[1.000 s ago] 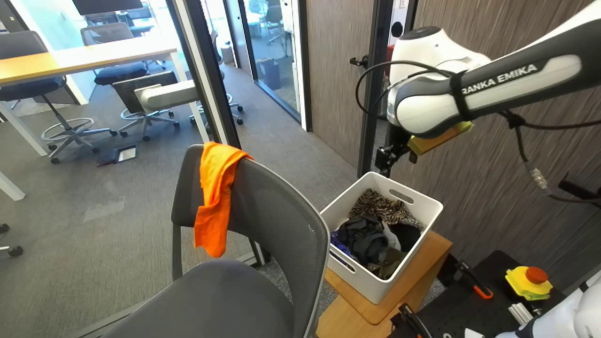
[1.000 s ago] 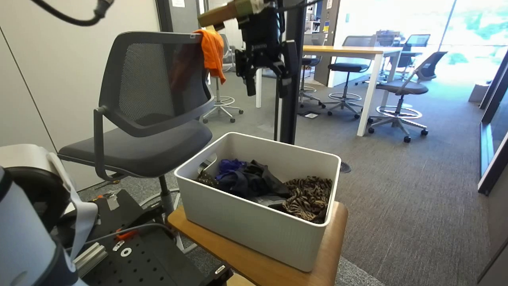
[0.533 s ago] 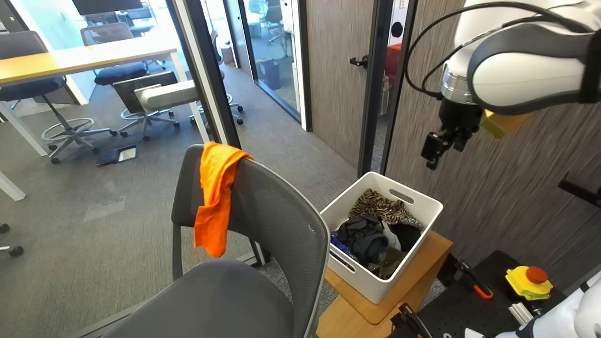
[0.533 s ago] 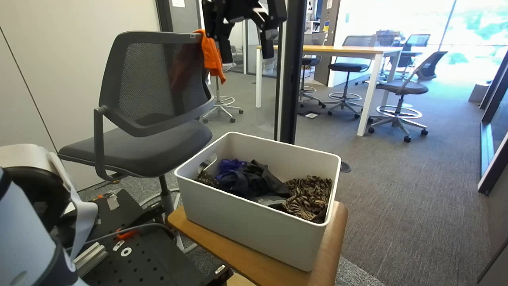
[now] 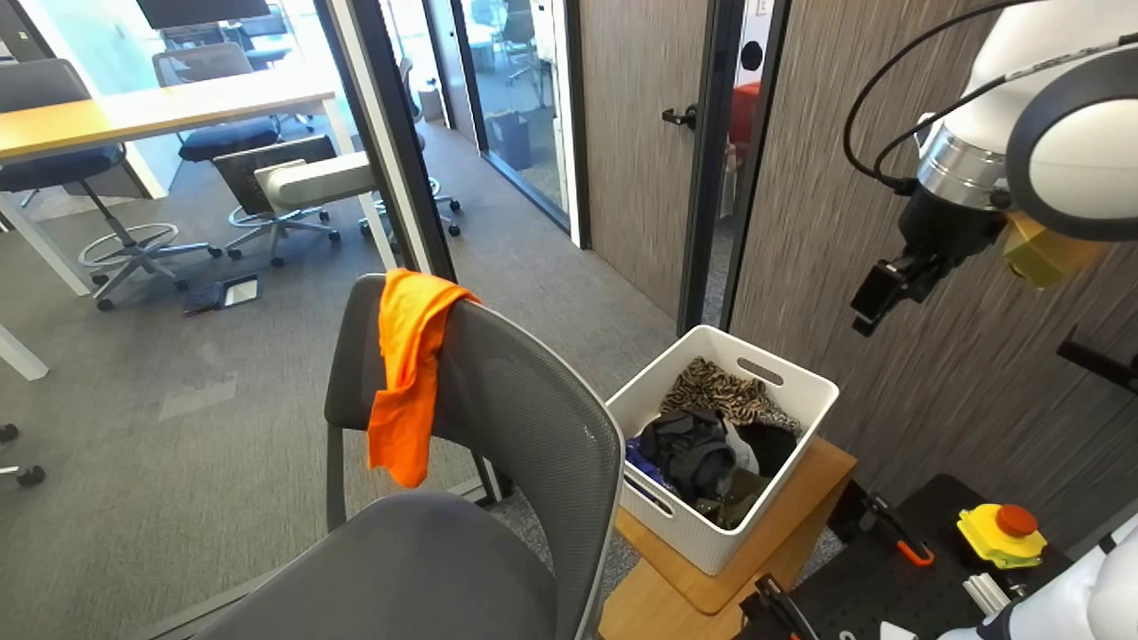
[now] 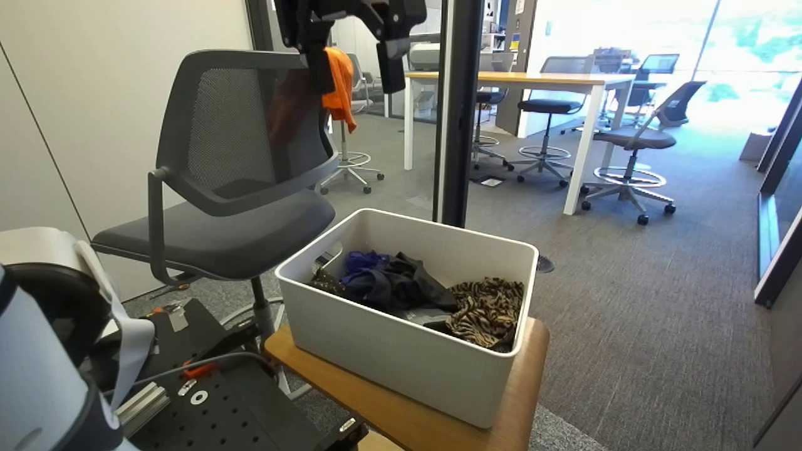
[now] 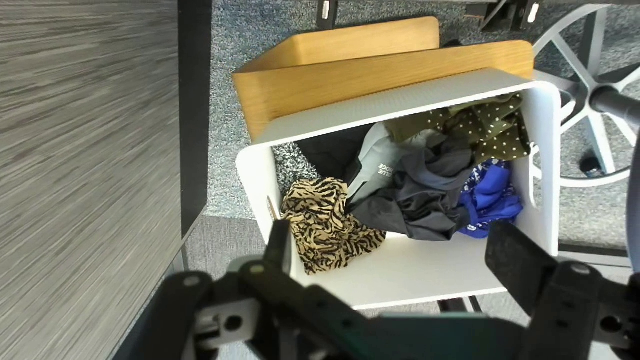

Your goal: Put the grey shirt inside the box.

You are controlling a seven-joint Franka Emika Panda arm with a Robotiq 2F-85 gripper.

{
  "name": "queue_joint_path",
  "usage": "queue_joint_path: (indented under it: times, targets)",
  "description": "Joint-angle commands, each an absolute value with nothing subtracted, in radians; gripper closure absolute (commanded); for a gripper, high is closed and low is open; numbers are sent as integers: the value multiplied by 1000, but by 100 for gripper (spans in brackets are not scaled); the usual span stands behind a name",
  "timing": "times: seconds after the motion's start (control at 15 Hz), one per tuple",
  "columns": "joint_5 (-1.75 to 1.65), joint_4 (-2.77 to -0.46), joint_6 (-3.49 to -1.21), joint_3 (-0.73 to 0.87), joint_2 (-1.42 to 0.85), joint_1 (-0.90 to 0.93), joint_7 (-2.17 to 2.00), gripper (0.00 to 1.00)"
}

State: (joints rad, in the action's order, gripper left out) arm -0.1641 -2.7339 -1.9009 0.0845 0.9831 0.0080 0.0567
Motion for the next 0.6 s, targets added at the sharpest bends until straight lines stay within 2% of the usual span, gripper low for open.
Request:
queue_joint_path:
  times: [0.0, 0.53]
  targets:
    - [-138, -2756, -1880, 97, 1051, -5, 85, 0]
    - [-148, -2746, -1878, 83, 1032, -9, 70, 0]
